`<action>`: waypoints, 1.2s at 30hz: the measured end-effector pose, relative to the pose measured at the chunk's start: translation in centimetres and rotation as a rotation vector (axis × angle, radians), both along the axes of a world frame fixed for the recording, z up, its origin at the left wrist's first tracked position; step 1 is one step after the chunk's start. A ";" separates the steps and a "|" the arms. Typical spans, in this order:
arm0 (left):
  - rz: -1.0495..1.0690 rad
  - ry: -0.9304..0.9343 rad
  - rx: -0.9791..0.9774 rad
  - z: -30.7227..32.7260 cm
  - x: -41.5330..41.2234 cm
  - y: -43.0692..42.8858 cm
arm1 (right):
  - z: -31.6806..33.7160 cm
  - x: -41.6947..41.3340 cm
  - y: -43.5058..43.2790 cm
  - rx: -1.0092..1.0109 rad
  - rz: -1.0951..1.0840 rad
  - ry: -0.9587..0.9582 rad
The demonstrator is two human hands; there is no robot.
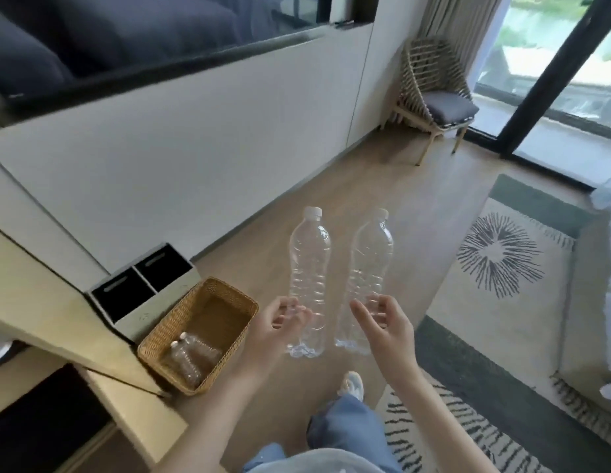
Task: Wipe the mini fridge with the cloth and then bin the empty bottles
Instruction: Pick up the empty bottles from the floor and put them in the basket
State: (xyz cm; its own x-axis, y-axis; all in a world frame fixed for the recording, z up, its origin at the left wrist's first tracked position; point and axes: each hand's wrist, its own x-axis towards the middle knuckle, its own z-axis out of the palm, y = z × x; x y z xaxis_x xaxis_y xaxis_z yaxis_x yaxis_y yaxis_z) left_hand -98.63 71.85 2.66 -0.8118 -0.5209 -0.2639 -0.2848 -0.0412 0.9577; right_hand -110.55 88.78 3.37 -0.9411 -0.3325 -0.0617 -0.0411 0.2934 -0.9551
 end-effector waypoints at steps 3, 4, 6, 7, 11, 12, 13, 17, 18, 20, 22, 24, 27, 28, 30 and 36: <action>0.176 -0.035 0.025 -0.8 -1.5 -2.4 | -0.9 -4.4 -5.0 0.008 0.155 -0.032; 0.236 -0.045 0.018 -1.0 -2.1 -3.1 | -1.3 -5.8 -6.8 0.006 0.204 -0.041; 0.351 -0.068 0.002 -1.4 -3.5 -4.5 | -1.9 -8.8 -10.3 0.000 0.315 -0.056; 0.395 -0.080 0.002 -1.6 -4.1 -5.0 | -2.0 -10.0 -11.7 0.002 0.363 -0.063; 0.601 -0.109 0.039 -2.4 -6.7 -6.6 | -2.2 -14.7 -17.3 0.032 0.587 -0.065; 0.664 -0.119 0.045 -2.5 -7.3 -6.9 | -2.2 -15.7 -18.8 0.046 0.659 -0.066; 0.721 -0.132 0.046 -2.6 -7.7 -7.2 | -2.3 -16.6 -20.2 0.057 0.725 -0.067; 0.946 -0.179 0.045 -3.0 -8.0 -7.9 | -2.8 -18.5 -25.6 0.111 0.940 -0.053; 1.011 -0.179 0.064 -3.0 -7.8 -8.0 | -3.0 -18.5 -26.8 0.126 0.982 -0.048; 1.118 -0.176 0.082 -3.0 -7.1 -8.1 | -3.4 -18.1 -28.8 0.140 1.049 -0.052; 1.197 -0.218 0.090 -3.4 -6.1 -8.7 | -4.2 -17.5 -30.7 0.146 1.095 -0.067; 1.248 -0.232 0.115 -4.3 -4.8 -10.0 | -5.1 -16.8 -32.7 0.170 1.134 -0.080; 1.235 -0.262 0.164 -6.2 -3.3 -12.7 | -7.0 -15.3 -35.8 0.235 1.152 -0.095; 1.226 -0.266 0.184 -7.2 -2.8 -13.8 | -7.9 -14.8 -36.8 0.256 1.151 -0.103; 1.208 -0.287 0.220 -9.5 -1.9 -16.3 | -10.3 -13.8 -38.9 0.301 1.131 -0.102; 1.143 -0.327 0.320 -21.9 -0.4 -25.0 | -22.7 -11.2 -45.9 0.428 1.122 -0.086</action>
State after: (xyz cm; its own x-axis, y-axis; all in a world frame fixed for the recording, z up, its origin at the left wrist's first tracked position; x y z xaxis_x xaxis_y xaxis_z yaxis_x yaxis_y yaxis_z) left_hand -98.99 46.83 -19.20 0.1965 -0.7635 -0.6152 -0.1556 -0.6438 0.7492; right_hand -121.73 42.86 -19.38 -0.1282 -0.9007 -0.4150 -0.4173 0.4286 -0.8014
